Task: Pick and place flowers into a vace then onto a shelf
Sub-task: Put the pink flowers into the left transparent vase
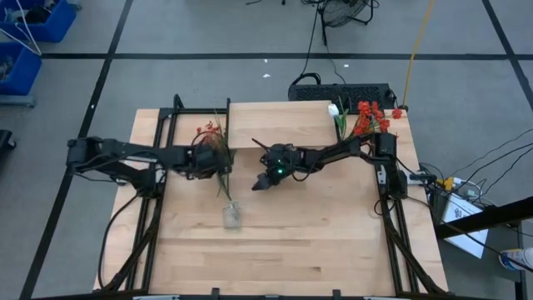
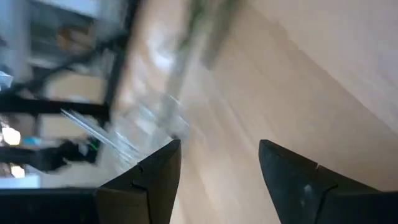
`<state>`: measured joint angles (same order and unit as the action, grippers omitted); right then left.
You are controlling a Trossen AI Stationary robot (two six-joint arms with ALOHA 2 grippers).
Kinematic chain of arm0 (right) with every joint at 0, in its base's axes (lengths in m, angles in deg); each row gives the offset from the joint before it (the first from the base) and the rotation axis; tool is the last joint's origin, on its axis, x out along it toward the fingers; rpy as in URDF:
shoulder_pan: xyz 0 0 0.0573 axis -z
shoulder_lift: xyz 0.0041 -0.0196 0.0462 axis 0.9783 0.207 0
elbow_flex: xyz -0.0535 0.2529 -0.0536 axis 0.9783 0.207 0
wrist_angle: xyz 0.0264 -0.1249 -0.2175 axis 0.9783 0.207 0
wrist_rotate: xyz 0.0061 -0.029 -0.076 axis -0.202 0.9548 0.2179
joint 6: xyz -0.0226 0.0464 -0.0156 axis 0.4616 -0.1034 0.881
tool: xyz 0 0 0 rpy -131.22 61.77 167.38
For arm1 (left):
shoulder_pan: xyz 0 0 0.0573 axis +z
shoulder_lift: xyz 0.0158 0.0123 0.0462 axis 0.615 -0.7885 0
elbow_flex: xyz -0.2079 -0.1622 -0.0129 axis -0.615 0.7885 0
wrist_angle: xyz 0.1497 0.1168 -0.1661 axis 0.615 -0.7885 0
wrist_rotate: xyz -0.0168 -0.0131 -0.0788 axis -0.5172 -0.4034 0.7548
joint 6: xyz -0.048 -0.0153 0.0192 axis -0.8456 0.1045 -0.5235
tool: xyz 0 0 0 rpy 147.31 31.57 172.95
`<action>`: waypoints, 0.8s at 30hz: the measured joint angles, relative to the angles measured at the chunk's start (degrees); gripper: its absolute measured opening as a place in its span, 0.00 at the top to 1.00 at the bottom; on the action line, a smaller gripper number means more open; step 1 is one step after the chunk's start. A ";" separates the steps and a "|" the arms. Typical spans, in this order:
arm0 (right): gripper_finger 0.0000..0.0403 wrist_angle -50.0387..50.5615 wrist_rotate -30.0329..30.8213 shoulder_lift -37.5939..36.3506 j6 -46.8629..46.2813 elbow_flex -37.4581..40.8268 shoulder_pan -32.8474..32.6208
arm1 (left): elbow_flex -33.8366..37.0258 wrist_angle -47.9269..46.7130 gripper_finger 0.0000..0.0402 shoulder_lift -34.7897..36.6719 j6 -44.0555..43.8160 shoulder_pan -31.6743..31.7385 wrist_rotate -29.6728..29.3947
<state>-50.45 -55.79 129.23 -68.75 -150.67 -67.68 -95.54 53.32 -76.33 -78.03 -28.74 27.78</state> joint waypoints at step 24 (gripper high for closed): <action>0.48 10.12 -7.72 -0.14 16.78 -0.02 0.13 | -19.88 -13.71 0.33 -24.95 14.73 5.45 6.22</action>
<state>-40.33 -63.51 129.10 -51.97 -150.69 -67.55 -115.43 39.62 -101.28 -63.31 -23.29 33.99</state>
